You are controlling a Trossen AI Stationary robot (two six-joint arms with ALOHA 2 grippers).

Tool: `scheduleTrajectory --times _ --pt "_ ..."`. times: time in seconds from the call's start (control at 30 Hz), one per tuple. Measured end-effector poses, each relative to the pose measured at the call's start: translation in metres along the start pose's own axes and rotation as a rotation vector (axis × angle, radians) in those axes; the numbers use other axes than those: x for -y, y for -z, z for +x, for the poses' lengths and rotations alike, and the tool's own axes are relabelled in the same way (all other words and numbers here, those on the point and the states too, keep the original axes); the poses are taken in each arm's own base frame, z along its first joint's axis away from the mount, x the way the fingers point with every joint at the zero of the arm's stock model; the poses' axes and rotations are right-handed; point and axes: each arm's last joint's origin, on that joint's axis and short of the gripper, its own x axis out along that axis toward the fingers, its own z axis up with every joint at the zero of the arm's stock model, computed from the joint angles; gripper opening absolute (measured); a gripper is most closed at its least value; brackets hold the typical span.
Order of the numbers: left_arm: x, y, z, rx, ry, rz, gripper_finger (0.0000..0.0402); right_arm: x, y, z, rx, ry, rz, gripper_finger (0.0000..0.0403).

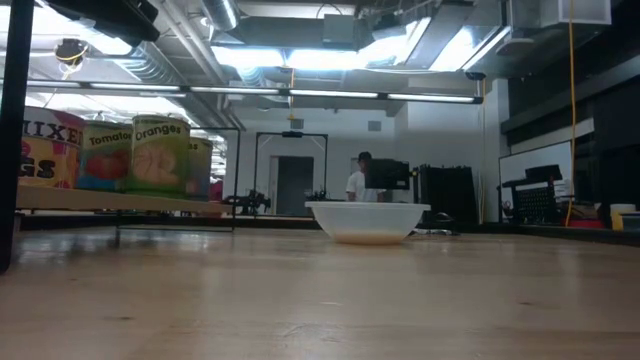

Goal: Pick and place cans onto a shelf
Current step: Put the canned diced tomatoes on the shelf

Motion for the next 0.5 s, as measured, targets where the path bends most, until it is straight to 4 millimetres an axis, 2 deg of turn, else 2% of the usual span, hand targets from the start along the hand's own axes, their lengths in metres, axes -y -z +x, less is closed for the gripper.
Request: scheduleTrajectory --times 0.1,0.23,0.37,0.5 --pt "0.0 0.0 0.0 0.0 0.0 0.0 0.0088 -0.001 -0.013 -0.004 0.008 -0.01 -0.054 0.001" --pt "0.0 -0.003 0.0 0.026 0.003 -0.01 0.0088 -0.001 -0.047 -0.018 0.032 -0.044 -0.144 0.0006" --pt "0.001 -0.008 0.0 0.075 0.01 -0.024 0.0088 0.005 -0.096 -0.04 0.068 -0.108 -0.254 0.0008" --pt "0.001 -0.009 0.0 0.083 0.01 -0.025 0.0088 0.023 -0.153 -0.064 0.155 -0.15 -0.359 0.0009"
